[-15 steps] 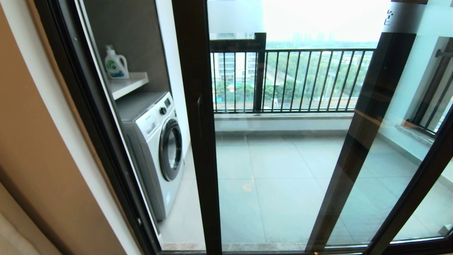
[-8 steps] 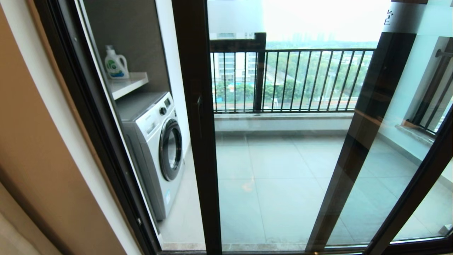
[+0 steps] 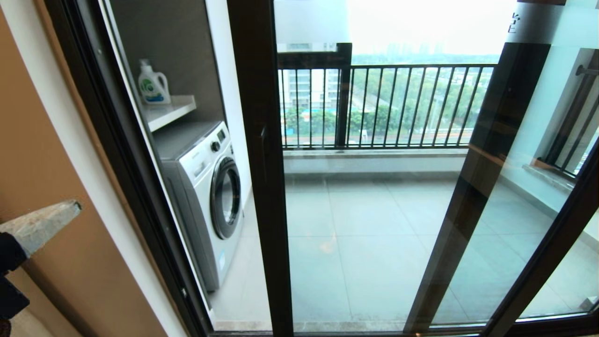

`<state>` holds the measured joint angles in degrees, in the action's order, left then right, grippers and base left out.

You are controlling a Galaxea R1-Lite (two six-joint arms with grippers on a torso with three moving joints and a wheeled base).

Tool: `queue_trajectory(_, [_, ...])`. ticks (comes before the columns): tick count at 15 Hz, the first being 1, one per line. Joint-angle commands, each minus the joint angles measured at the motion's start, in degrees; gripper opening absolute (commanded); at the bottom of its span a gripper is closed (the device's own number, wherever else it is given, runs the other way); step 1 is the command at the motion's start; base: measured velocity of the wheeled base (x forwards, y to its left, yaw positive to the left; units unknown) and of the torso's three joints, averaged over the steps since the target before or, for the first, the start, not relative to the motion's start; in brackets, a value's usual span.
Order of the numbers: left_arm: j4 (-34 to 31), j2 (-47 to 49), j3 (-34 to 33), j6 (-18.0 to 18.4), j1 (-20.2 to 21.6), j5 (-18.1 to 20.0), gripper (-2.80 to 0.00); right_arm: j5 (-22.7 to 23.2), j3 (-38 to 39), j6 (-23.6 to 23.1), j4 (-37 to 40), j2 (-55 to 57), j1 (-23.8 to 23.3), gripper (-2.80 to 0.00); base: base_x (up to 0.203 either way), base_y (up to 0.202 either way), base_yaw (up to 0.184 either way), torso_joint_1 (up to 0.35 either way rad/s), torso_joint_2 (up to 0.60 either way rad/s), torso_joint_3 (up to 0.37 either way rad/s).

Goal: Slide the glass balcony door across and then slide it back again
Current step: Close the slid door

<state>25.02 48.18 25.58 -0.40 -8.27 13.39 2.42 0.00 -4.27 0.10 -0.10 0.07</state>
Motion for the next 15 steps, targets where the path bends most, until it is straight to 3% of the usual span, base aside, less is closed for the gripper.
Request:
queue_trajectory(1, [0.2, 4.9, 1.4, 0.0, -2.8, 0.0, -2.8, 0.0, 0.2, 0.0, 0.0, 0.0, 0.0, -2.8, 0.0, 0.0, 0.0, 0.0, 0.0, 0.0])
queue_trajectory(6, [0.2, 12.1, 9.6, -2.5, -8.0, -0.7, -2.8, 0.0, 0.2, 0.0, 0.0, 0.0, 0.0, -2.8, 0.0, 0.0, 0.0, 0.0, 0.0, 0.0])
queue_trajectory(9, [0.5, 16.7, 11.4, -2.7, -13.4, -6.2, -2.8, 0.0, 0.2, 0.0, 0.0, 0.0, 0.0, -2.8, 0.0, 0.0, 0.0, 0.0, 0.0, 0.0])
queue_trajectory(11, [4.1, 20.6, 12.0, -2.4, -17.0, -10.2, -2.8, 0.0, 0.2, 0.0, 0.0, 0.0, 0.0, -2.8, 0.0, 0.0, 0.0, 0.0, 0.0, 0.0])
queue_trajectory(15, [7.5, 26.8, 17.1, -2.3, -19.2, -13.7, -2.8, 0.0, 0.2, 0.0, 0.0, 0.0, 0.0, -2.8, 0.0, 0.0, 0.0, 0.0, 0.0, 0.0])
